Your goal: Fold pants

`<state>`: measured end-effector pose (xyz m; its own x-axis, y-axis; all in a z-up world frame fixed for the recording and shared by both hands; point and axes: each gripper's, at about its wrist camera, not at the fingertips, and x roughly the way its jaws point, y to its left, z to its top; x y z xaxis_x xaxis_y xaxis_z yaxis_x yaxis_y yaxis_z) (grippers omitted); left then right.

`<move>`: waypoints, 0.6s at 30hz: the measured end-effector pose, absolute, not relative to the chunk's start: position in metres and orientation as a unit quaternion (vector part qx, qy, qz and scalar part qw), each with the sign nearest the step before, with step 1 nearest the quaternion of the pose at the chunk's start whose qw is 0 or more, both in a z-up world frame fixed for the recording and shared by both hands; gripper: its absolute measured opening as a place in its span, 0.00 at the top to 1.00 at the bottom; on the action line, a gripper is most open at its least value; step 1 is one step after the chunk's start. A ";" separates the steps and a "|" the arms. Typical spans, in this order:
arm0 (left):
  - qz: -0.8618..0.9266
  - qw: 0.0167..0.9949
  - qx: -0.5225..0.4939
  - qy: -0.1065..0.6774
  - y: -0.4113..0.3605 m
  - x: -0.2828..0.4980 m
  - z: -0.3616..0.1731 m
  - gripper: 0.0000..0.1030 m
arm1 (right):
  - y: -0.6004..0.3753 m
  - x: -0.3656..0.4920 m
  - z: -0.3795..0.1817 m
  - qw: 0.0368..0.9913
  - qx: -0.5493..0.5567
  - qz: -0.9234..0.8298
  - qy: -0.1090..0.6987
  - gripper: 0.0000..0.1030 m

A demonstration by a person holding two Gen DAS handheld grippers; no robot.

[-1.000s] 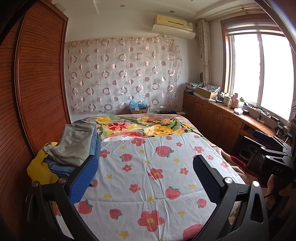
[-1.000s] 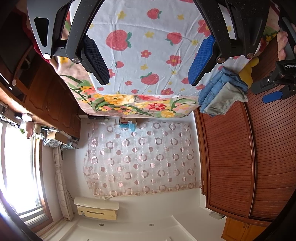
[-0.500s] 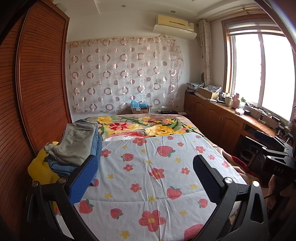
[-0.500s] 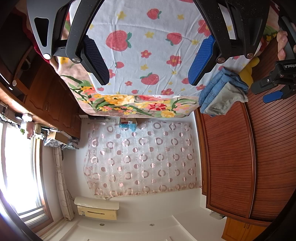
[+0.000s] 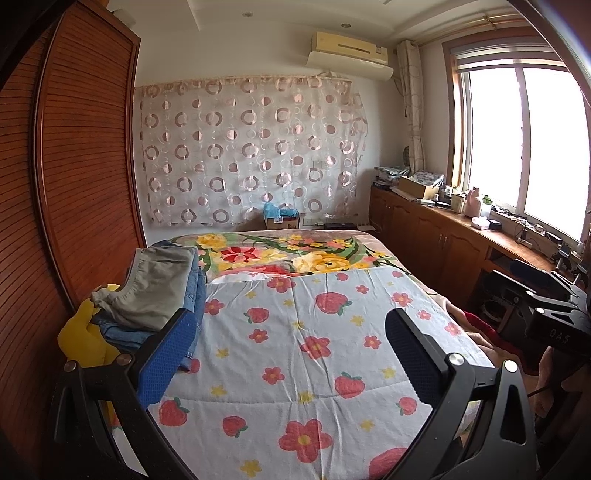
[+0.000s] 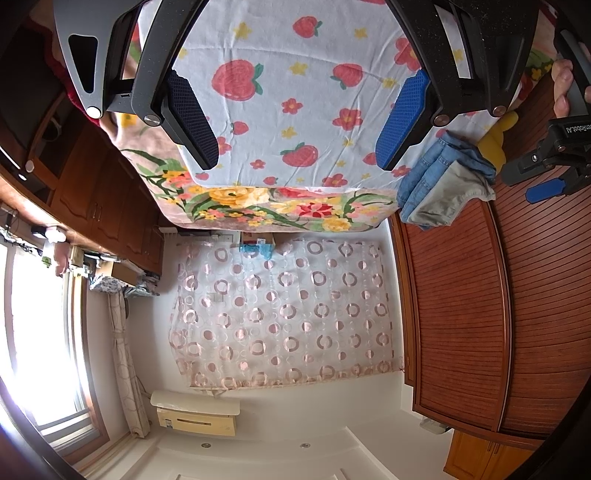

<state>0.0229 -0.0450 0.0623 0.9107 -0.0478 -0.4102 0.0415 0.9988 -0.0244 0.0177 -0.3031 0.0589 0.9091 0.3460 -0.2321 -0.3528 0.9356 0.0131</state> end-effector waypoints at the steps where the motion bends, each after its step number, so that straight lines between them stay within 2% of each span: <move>1: -0.023 0.977 -0.008 0.210 -0.045 0.023 0.062 0.00 | -0.303 0.018 0.059 0.977 -0.014 0.180 0.116 0.14; 18: -0.022 0.978 -0.008 0.209 -0.042 0.023 0.061 0.00 | -0.304 0.017 0.058 0.977 -0.014 0.179 0.116 0.14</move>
<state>0.0233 -0.0424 0.0609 0.9117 -0.0471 -0.4081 0.0407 0.9989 -0.0244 0.0167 -0.3037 0.0579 0.9091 0.3458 -0.2322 -0.3522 0.9358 0.0150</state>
